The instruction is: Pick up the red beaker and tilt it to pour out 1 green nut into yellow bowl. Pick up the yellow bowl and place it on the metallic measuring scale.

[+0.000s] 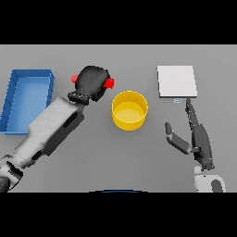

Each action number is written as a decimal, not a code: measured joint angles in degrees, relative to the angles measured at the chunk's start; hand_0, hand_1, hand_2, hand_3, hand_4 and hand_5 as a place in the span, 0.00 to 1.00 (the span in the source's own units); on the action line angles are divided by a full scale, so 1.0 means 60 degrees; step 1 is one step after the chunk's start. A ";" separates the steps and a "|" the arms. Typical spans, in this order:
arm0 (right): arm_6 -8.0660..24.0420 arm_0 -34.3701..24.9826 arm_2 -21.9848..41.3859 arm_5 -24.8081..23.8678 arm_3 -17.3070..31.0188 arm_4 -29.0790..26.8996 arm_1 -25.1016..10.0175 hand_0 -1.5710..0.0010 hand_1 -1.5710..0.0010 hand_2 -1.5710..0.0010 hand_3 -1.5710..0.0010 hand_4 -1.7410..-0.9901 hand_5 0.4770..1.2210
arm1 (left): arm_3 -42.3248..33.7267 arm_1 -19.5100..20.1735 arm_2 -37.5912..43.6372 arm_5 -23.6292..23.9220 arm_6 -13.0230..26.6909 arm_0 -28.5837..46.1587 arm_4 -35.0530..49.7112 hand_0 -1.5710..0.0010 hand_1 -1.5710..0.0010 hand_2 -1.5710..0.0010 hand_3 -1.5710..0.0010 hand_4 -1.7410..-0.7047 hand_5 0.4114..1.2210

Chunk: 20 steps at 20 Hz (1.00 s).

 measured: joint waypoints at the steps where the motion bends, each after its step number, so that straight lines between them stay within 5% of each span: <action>1: 0.0022 0.0074 0.0015 -0.0010 -0.0011 0.0027 0.0010 1.00 1.00 1.00 1.00 0.61 0.31 | -0.0005 0.0081 -0.0175 -0.0191 -0.0071 -0.0167 -0.0150 0.00 0.00 0.00 0.00 0.09 0.98; 6: -0.0084 0.0098 -0.0049 -0.0018 0.0113 -0.0238 0.0228 1.00 1.00 1.00 1.00 0.60 0.27 | 0.0410 0.0327 -0.1314 -0.1582 -0.0377 -0.1313 -0.0908 0.00 0.00 0.00 0.19 0.04 0.99; 11: -0.0263 -0.0002 -0.0230 0.0013 0.0376 -0.0581 0.0353 1.00 1.00 1.00 1.00 0.60 0.23 | 0.1144 0.0051 -0.2630 -0.2138 -0.1232 -0.2205 -0.1682 0.00 0.00 0.00 0.06 0.01 1.00; 20: -0.0191 0.0115 -0.0116 -0.0252 0.0305 -0.0235 0.0459 1.00 1.00 1.00 1.00 0.62 0.17 | 0.1801 0.0103 -0.4544 -0.2914 -0.2051 -0.3502 -0.2840 0.00 0.00 0.00 0.01 0.00 1.00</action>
